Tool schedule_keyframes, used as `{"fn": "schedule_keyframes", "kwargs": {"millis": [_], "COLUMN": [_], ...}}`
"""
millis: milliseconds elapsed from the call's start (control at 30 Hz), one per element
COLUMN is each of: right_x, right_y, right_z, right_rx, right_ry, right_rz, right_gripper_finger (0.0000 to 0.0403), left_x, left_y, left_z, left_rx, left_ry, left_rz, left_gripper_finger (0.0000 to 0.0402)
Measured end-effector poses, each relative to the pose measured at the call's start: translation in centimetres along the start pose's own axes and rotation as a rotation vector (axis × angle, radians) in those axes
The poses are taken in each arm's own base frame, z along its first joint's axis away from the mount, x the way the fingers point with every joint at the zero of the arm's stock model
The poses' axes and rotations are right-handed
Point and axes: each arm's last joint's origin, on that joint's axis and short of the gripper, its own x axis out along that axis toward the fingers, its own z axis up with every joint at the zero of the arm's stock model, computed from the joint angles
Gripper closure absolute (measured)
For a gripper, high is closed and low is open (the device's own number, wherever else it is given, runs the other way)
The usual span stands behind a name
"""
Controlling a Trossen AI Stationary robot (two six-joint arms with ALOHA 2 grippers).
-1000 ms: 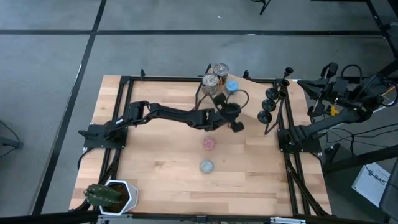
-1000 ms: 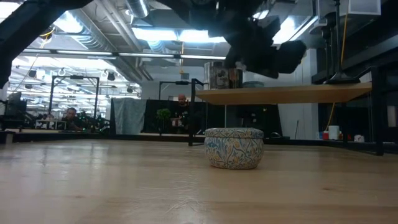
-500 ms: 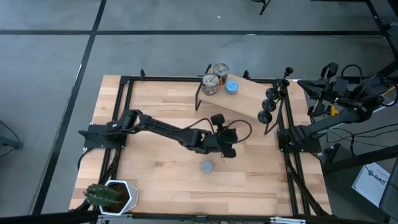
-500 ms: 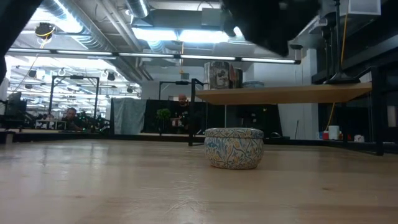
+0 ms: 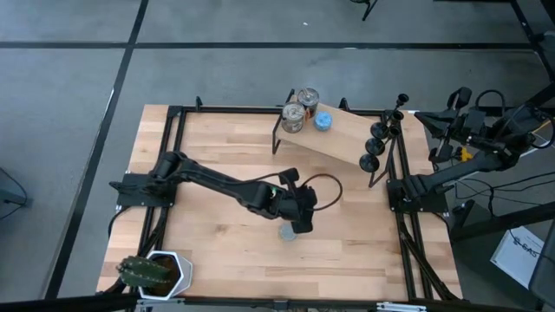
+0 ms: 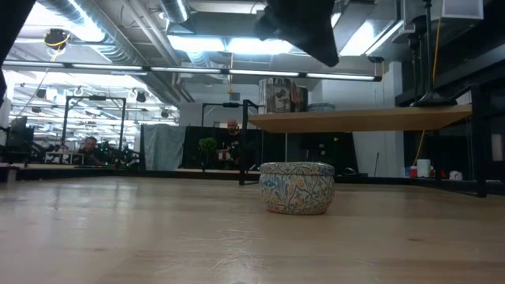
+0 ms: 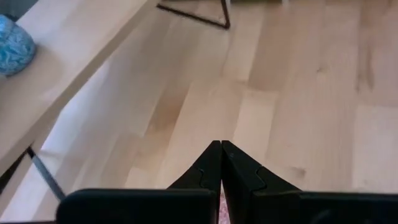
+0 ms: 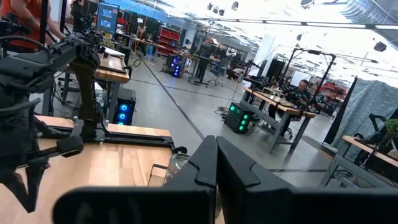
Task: Pick & Place candle stick holders
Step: Put the red patterned scented candle on the shelf
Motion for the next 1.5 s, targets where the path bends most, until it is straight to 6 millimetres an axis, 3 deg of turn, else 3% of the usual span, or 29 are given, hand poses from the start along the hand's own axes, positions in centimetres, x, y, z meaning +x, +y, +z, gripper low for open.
{"fn": "schedule_keyframes", "kwargs": {"millis": [400,867,1500], "right_x": [0.0,0.0,0.0], "right_y": [0.0,0.0,0.0], "right_z": [0.0,0.0,0.0], "right_rx": [-0.001,0.0,0.0], "right_ry": [0.0,0.0,0.0], "right_rz": [0.0,0.0,0.0], "right_gripper_finger": [0.0398,0.0398,0.0398], "left_x": [1.1,0.1,0.1], "left_y": [0.0,-1.7,-1.7], "left_z": [-0.9,-1.7,-1.7], "left_rx": [0.001,0.033,0.033], "left_ry": [0.042,0.104,0.105], "left_rz": [0.02,-0.139,-0.141], "left_gripper_finger": [0.0399,0.04,0.0394]}}
